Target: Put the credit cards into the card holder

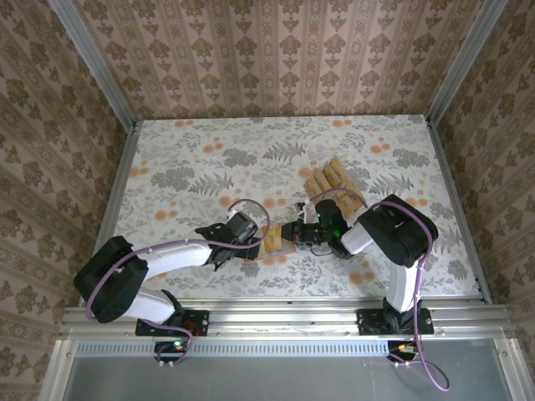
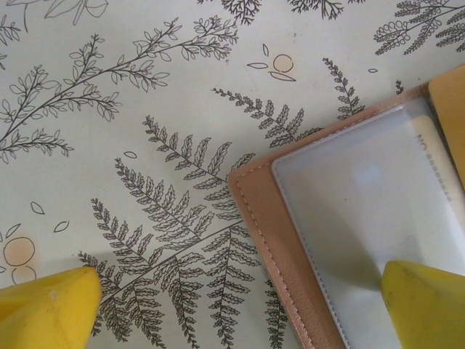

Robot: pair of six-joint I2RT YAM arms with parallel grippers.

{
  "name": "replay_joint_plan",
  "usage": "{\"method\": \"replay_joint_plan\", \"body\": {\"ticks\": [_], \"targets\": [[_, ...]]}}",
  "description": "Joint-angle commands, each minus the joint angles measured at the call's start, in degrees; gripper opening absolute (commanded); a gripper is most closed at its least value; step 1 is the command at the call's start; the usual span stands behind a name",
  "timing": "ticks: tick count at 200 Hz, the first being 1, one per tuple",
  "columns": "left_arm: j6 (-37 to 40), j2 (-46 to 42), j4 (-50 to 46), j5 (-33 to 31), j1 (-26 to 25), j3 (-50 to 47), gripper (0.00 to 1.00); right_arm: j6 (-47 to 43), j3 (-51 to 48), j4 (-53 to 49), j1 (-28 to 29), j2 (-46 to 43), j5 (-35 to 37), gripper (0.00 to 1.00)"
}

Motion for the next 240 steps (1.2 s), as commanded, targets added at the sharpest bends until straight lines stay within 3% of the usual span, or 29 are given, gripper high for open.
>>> {"method": "replay_joint_plan", "body": {"ticks": [1, 162, 240], "targets": [[-0.65, -0.58, -2.33, -1.13, -0.56, -1.03, 1.0, -0.48, -1.07, 1.17, -1.43, 0.95, -1.3, 0.0], [-0.84, -0.31, -2.34, -1.22, -0.76, -0.95, 1.0, 3.97, -0.43, 6.31, -2.26, -1.64, -4.04, 0.0], [-0.92, -0.38, -2.42, -1.24, -0.85, -0.95, 1.0, 4.12, 0.5, 8.46, -2.01, 3.38, -4.54, 0.0]]}}
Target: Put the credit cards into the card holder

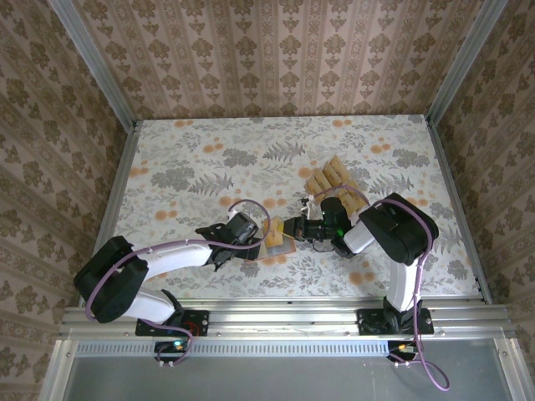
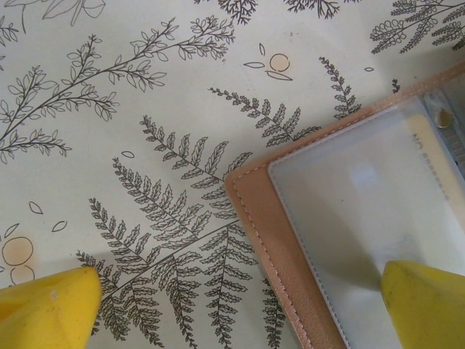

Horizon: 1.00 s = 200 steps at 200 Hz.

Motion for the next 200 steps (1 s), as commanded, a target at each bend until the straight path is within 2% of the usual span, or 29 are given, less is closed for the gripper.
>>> {"method": "replay_joint_plan", "body": {"ticks": [1, 200], "targets": [[-0.9, -0.34, -2.41, -1.05, -0.46, -0.95, 1.0, 0.23, 0.94, 2.28, -0.08, 2.34, -1.77, 0.0], [-0.69, -0.4, -2.85, -1.18, -0.59, -0.6, 1.0, 0.09, 0.11, 4.39, 1.09, 6.33, -3.88, 0.0]]}}
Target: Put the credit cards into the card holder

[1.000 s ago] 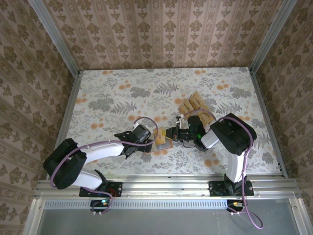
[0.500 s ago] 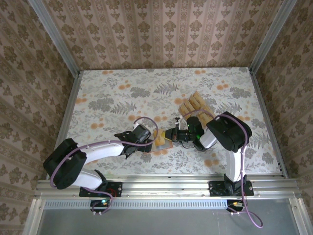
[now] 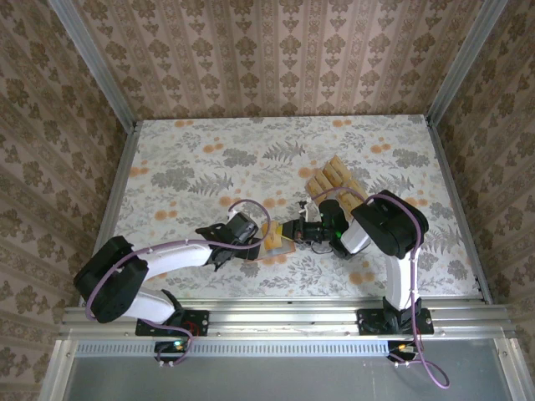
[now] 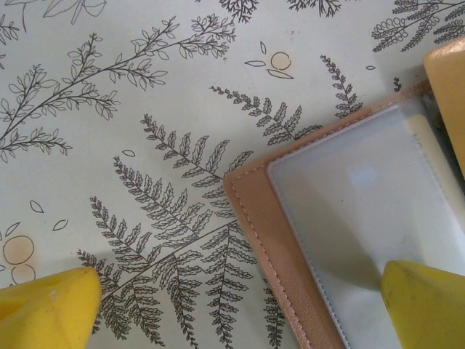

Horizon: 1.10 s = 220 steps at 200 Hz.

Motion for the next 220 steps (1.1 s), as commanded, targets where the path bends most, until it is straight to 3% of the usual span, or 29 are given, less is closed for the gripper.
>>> {"method": "replay_joint_plan", "body": {"ticks": [1, 220], "targets": [[-0.71, -0.4, -2.63, -1.16, -0.55, -0.6, 1.0, -0.1, -0.64, 0.54, 0.62, 1.72, -2.15, 0.0], [-0.95, -0.32, -2.33, -1.2, -0.67, -0.9, 1.0, -1.06, -1.74, -4.14, 2.03, 0.6, -0.89, 0.0]]}}
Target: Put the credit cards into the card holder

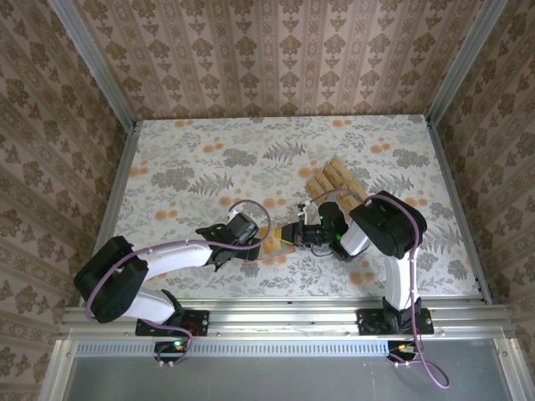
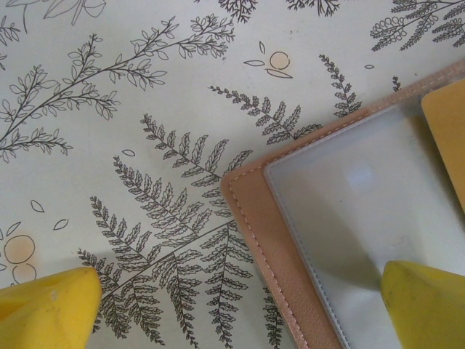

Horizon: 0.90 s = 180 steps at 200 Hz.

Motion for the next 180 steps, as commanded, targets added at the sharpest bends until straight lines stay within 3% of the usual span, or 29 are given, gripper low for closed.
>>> {"method": "replay_joint_plan", "body": {"ticks": [1, 180], "targets": [[-0.95, -0.32, -2.3, -0.85, -0.4, -0.88, 1.0, -1.09, -0.64, -6.05, 0.88, 0.24, 0.36, 0.0], [-0.88, -0.48, -2.39, -0.78, -0.37, -0.77, 1.0, -0.8, 1.95, -10.34, 1.84, 1.17, 3.11, 0.0]]}}
